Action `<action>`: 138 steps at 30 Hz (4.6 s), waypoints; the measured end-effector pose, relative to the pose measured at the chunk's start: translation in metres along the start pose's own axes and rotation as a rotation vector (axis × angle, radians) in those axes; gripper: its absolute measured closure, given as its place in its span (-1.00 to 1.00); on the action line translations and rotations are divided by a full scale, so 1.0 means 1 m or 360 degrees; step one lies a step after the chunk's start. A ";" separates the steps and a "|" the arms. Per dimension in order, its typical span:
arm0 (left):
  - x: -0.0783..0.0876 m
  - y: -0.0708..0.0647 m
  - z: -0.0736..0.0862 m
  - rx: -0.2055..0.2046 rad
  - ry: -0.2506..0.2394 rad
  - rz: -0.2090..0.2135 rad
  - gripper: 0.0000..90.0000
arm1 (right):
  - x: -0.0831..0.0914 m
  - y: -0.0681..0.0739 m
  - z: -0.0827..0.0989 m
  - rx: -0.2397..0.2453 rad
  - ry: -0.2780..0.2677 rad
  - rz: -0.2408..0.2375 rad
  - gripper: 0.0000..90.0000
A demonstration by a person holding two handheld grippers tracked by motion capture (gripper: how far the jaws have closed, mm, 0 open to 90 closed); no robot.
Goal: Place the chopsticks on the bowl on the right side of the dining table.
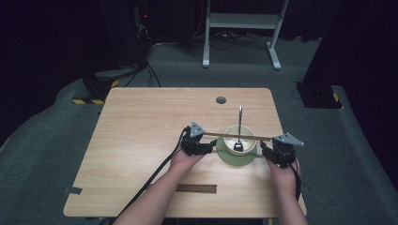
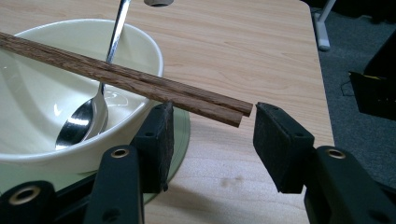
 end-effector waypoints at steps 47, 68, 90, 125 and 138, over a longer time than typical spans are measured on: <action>0.005 0.010 0.014 0.0100 0.0043 -0.0135 0.72 | 0.003 -0.001 0.009 -0.0030 -0.0036 0.0106 0.58; 0.006 0.009 0.010 0.0108 0.0027 -0.0149 0.68 | 0.003 -0.004 0.010 -0.0049 -0.0039 0.0086 0.67; 0.008 0.009 0.009 0.0081 0.0031 -0.0190 0.72 | 0.003 -0.006 0.008 -0.0048 -0.0055 0.0095 0.70; 0.004 0.005 0.008 0.0058 0.0058 -0.0198 0.75 | 0.002 -0.009 0.008 -0.0058 -0.0055 0.0098 0.70; 0.006 0.007 0.009 0.0059 0.0063 -0.0210 0.73 | 0.001 -0.008 0.008 -0.0047 -0.0056 0.0096 0.74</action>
Point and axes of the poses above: each handheld gripper's, and its own axes: x roughly backward along the jaws, z roughly out of its underside, y roughly to its left, the point moved 3 cm from there along -x, roughly forward along the jaws, and after that the axes turned 5 degrees about -z, right-handed, at the moved point
